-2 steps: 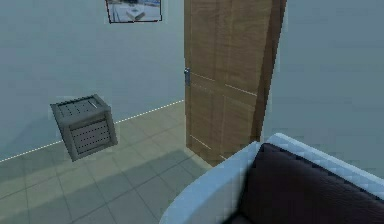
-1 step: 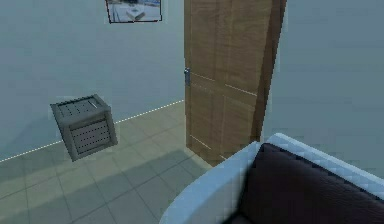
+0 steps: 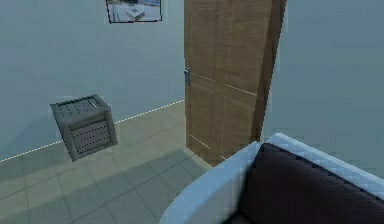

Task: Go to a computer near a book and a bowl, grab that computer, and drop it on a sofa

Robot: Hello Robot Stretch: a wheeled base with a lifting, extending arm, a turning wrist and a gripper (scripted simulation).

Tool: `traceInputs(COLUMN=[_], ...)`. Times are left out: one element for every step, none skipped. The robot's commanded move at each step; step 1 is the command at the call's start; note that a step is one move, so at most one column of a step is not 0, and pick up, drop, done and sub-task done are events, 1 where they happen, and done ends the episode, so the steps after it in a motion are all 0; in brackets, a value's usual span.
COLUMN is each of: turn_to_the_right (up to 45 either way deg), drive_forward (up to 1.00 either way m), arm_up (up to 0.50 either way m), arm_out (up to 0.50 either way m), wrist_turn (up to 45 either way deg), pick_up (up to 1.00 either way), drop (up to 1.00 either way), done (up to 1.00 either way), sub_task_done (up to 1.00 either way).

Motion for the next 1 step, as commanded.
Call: traceInputs(turn_to_the_right=[0.0], drive_forward=[0.00], arm_up=[0.00], arm_out=[0.00], wrist_turn=[0.0], pick_up=[0.00], drop=[0.00], done=[1.00], sub_task_done=[0.00])
